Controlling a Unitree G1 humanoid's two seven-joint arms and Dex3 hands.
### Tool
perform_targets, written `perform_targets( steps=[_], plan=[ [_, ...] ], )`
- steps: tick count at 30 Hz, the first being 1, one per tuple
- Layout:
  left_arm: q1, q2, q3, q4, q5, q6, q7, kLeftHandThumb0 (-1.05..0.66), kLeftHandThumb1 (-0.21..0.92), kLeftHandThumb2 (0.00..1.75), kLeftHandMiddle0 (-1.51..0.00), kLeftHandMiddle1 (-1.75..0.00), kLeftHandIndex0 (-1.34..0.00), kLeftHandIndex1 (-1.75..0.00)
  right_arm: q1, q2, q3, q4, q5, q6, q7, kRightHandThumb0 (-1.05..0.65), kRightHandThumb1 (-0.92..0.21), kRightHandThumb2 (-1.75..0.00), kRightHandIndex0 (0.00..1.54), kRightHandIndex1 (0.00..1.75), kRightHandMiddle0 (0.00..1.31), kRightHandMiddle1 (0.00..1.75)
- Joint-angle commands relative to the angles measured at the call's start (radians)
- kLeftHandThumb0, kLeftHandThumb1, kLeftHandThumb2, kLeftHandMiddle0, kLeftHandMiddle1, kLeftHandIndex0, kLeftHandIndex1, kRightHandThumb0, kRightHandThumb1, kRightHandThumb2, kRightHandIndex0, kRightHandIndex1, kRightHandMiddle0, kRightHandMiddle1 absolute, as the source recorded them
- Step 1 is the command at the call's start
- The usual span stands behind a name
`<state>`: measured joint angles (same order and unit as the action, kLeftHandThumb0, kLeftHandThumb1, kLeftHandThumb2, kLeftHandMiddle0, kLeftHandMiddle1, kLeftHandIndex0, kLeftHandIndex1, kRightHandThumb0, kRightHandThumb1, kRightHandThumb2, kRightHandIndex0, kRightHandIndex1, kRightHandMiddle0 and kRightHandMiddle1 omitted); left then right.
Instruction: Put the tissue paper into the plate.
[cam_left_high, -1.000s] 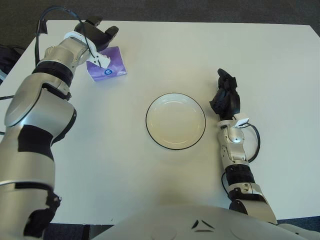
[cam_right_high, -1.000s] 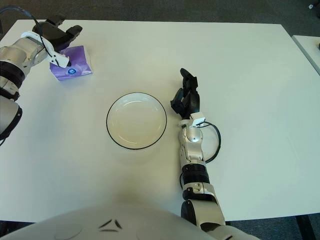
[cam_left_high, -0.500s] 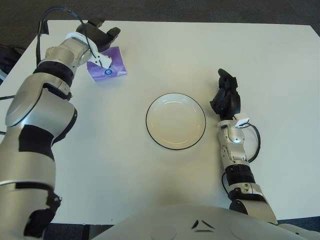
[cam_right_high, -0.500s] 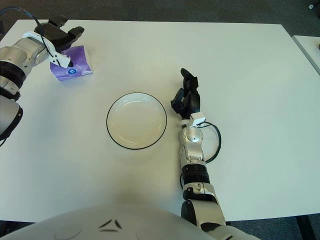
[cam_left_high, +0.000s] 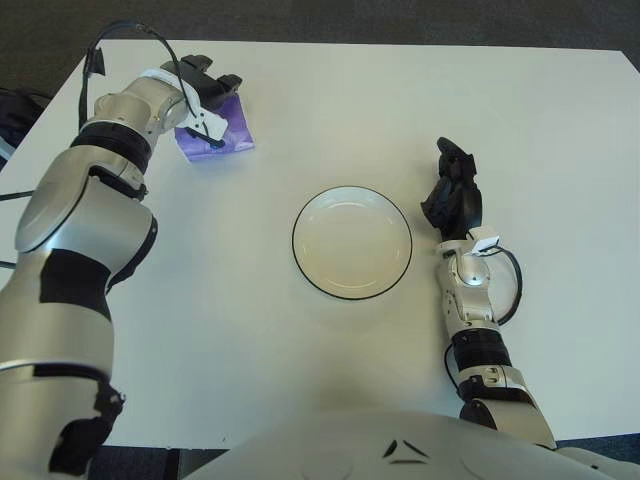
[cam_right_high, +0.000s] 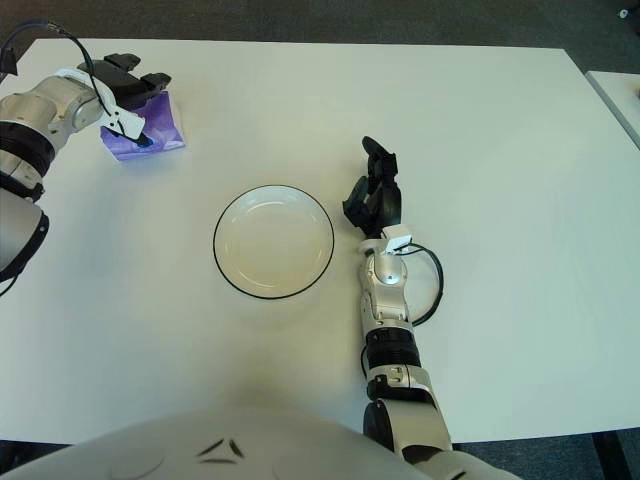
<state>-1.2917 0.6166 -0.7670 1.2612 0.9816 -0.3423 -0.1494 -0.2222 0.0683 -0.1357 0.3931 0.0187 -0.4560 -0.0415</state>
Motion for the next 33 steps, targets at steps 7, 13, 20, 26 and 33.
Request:
perform_targets(
  steps=[7,13,20,26,33],
  plan=[
    [-0.011,-0.026,0.001,0.010,-0.007,0.002,-0.078,-1.05,0.92,0.16,0.00,0.00,0.00,0.00,0.150,-0.011,-0.032,0.124,0.025,0.033,-0.006,-0.48,-0.92,-0.98,0.33,0.05,0.00,0.72],
    [-0.011,-0.035,0.005,0.017,-0.014,-0.006,-0.111,-1.05,0.92,0.17,0.00,0.00,0.00,0.00,0.150,-0.014,-0.034,0.125,0.027,0.032,-0.005,-0.48,-0.92,-0.98,0.33,0.05,0.00,0.71],
    [-0.008,-0.050,0.011,0.024,-0.025,0.006,-0.139,-1.05,0.92,0.22,0.00,0.00,0.00,0.00,0.148,-0.019,-0.036,0.131,0.031,0.029,-0.002,-0.48,-0.92,-0.97,0.33,0.05,0.00,0.70],
    [-0.006,-0.062,0.000,0.031,-0.016,0.025,-0.132,-1.05,0.92,0.24,0.00,0.00,0.00,0.00,0.147,-0.022,-0.037,0.137,0.036,0.022,0.004,-0.47,-0.92,-0.97,0.33,0.05,0.00,0.70],
    [0.002,-0.072,-0.016,0.036,0.002,0.051,-0.097,-1.05,0.92,0.29,0.00,0.00,0.00,0.00,0.146,-0.025,-0.038,0.143,0.038,0.020,0.010,-0.47,-0.92,-0.98,0.33,0.05,0.00,0.70]
  ],
)
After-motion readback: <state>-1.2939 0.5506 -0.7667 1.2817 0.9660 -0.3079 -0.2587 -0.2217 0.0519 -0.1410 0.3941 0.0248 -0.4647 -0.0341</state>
